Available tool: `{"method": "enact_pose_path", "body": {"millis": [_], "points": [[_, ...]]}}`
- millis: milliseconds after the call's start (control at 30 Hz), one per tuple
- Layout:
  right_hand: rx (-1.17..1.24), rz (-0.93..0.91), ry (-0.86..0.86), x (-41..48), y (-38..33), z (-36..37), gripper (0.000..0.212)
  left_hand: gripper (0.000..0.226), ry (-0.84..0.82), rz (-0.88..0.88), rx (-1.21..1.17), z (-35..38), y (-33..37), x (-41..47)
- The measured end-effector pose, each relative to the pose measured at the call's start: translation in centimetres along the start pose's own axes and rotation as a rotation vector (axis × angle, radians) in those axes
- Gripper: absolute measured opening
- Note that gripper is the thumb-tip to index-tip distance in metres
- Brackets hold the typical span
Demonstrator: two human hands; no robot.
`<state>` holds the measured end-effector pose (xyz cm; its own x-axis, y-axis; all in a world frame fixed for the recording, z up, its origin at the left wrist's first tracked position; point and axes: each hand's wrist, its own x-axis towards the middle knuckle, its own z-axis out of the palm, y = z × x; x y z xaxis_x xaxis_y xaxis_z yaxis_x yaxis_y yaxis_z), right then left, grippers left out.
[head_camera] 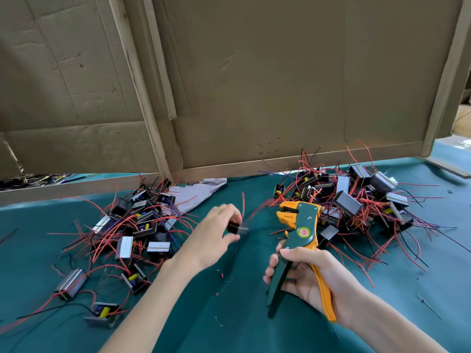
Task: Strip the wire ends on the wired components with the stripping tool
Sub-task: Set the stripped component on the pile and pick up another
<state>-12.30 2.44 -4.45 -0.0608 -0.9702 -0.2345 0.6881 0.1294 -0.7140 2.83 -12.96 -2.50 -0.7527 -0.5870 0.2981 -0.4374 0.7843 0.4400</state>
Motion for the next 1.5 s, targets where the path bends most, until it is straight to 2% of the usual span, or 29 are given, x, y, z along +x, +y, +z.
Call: {"method": "enact_pose_path", "body": {"millis": [67,167,300,467,567,733,833,933,1000,1067,1167,1233,1367,1500], "points": [[0.002,0.0,0.005,0.0,0.0,0.0,0.019,0.028,-0.095,-0.022,0.038,0.0,-0.5,-0.1],[0.002,-0.003,0.008,-0.1,0.0,0.1,0.02,0.03,-0.115,-0.087,-0.029,-0.7,-0.9,-0.2],[-0.006,-0.005,0.02,-0.1,0.0,0.1,0.019,0.028,-0.051,-0.167,-0.078,-0.6,-1.0,-0.2],[-0.005,-0.006,0.022,-0.1,0.0,0.1,0.019,0.022,0.06,-0.131,-0.11,0.4,-0.6,-0.3],[-0.011,-0.007,0.02,-0.2,0.0,0.1,0.022,0.02,0.052,-0.136,-0.175,0.6,-0.2,-0.2],[-0.007,-0.007,0.012,-0.1,0.0,0.0,0.026,0.023,0.073,-0.154,-0.048,-0.9,-0.2,0.1],[-0.007,-0.012,0.003,-0.1,0.0,0.0,0.026,0.016,0.168,-0.139,0.023,-1.8,-0.3,0.3],[-0.008,-0.01,-0.001,-0.1,0.0,-0.1,0.03,0.036,0.237,-0.119,-0.022,-1.7,0.4,0.3],[-0.006,-0.007,-0.002,-0.1,0.0,-0.1,0.033,0.055,0.169,-0.083,-0.025,-1.4,0.7,0.2],[-0.007,-0.007,-0.004,-0.1,0.0,-0.1,0.033,0.06,0.057,0.003,0.01,-1.2,0.7,0.2],[-0.007,-0.006,-0.001,-0.1,0.0,-0.1,0.037,0.048,-0.113,0.036,0.006,-1.0,0.4,0.1],[-0.004,-0.005,0.0,-0.1,0.0,-0.1,0.039,0.035,-0.15,0.011,0.051,-0.8,0.1,0.2],[0.008,-0.005,0.006,-0.1,-0.1,-0.1,0.029,0.008,-0.064,-0.012,0.018,-0.8,-0.3,0.2],[0.011,-0.008,0.01,-0.2,-0.1,0.0,0.022,0.012,0.08,-0.096,-0.196,-1.0,-0.8,0.2]]}}
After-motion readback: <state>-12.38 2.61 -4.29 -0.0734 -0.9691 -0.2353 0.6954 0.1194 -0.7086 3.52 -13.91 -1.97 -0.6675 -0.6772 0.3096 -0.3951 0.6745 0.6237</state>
